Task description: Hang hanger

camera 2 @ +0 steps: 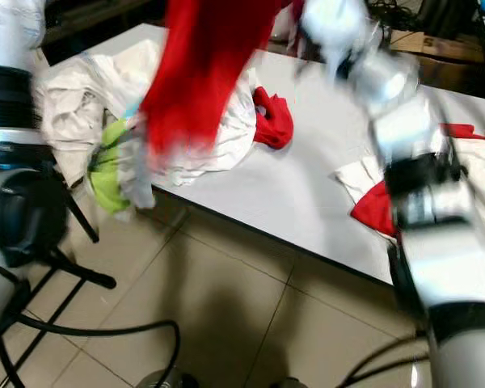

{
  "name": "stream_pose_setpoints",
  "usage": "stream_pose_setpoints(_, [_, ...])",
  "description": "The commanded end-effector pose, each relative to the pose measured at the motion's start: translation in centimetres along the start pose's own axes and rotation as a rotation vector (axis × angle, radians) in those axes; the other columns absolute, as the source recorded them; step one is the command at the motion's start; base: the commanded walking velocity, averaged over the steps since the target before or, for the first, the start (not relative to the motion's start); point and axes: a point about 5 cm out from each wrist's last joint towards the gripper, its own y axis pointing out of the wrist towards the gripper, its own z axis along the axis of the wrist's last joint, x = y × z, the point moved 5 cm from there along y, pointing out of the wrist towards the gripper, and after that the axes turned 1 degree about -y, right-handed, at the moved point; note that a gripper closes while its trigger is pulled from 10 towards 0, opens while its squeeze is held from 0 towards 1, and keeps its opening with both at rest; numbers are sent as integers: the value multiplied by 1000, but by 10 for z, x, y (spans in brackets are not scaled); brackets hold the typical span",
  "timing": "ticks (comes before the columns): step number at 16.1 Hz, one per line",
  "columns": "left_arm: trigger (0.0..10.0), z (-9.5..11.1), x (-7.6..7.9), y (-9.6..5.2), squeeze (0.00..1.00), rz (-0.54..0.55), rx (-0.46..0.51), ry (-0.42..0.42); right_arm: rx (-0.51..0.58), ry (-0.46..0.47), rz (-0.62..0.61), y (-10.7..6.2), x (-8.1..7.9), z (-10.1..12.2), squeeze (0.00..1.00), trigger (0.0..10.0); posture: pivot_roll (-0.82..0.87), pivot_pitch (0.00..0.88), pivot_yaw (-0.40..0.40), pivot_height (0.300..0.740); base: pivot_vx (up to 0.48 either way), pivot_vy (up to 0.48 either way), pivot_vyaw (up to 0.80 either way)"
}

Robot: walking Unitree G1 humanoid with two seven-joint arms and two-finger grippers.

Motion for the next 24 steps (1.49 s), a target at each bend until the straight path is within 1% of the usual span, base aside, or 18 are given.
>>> stream_pose_setpoints(1, [10000,12,-4,-7,0,16,22,32,102,-44,-180,2,41,33,0,10000,-57,0,4,740,0,0,0])
stream_pose_setpoints(2, [10000,15,-8,-11,0,35,23,35,117,-70,-224,3,51,40,0,10000,-55,0,-2,740,0,0,0])
stream_pose_setpoints(3, [10000,9,-17,-22,0,87,-10,46,99,-112,-189,9,45,39,0,10000,-54,0,-8,740,0,0,0])
stream_pose_setpoints(5, [10000,-19,-35,-42,0,196,-134,97,14,-97,55,13,-2,8,0,10000,-56,0,-10,740,0,0,0])
stream_pose_setpoints(6, [10000,-51,-55,-62,0,316,-257,124,-56,-107,236,4,-43,-25,0,10000,-56,0,-7,740,0,0,0])
stream_pose_setpoints(8, [10000,-132,-94,-131,0,608,-597,212,-154,-61,532,-36,-113,-87,0,10000,-65,0,4,740,0,0,0])
stream_pose_setpoints(9, [10000,-149,-97,-148,0,647,-662,216,-174,-27,600,-49,-129,-99,0,10000,-69,0,6,740,0,0,0])
stream_pose_setpoints(10, [10000,-192,-94,-188,0,693,-831,208,-199,65,790,-91,-168,-124,0,10000,-72,0,14,740,0,0,0])
stream_pose_setpoints(11, [10000,-210,-89,-203,0,686,-913,206,-205,99,877,-113,-182,-131,0,10000,-72,0,14,740,0,0,0])
stream_pose_setpoints(12, [10000,-230,-82,-226,0,652,-1036,237,-216,136,1000,-148,-193,-136,0,10000,-87,0,32,740,0,0,0])
stream_pose_setpoints(13, [10000,-237,-83,-244,0,644,-1116,272,-229,159,1076,-178,-187,-131,0,10000,-95,0,42,740,0,0,0])
stream_pose_setpoints(14, [10000,-237,-84,-247,369,640,-1126,261,-233,175,1106,-190,-180,-125,0,10000,-104,0,55,740,0,0,0])
stream_pose_setpoints(15, [10000,-233,-86,-248,1000,620,-1125,228,-232,191,1154,-208,-169,-113,0,10000,-110,0,64,740,0,0,0])
stream_pose_setpoints(16, [10000,-224,-89,-246,1000,561,-1161,223,-214,197,1171,-221,-147,-97,0,10000,-114,0,72,740,0,0,0])
stream_pose_setpoints(18, [10000,-214,-91,-247,1000,499,-1211,226,-213,181,1172,-228,-127,-86,0,10000,-117,0,79,740,0,0,0])
stream_pose_setpoints(21, [10000,-191,-87,-275,1000,309,-1384,193,-299,153,1122,-240,-81,-75,0,10000,-118,0,89,740,0,0,0])
stream_pose_setpoints(22, [10000,-180,-84,-283,1000,260,-1384,153,-307,182,1079,-242,-66,-68,0,10000,-118,0,89,740,0,0,0])
stream_pose_setpoints(24, [10000,-161,-76,-273,1000,185,-1260,61,-315,246,978,-243,-45,-62,0,10000,-117,0,88,740,0,0,0])
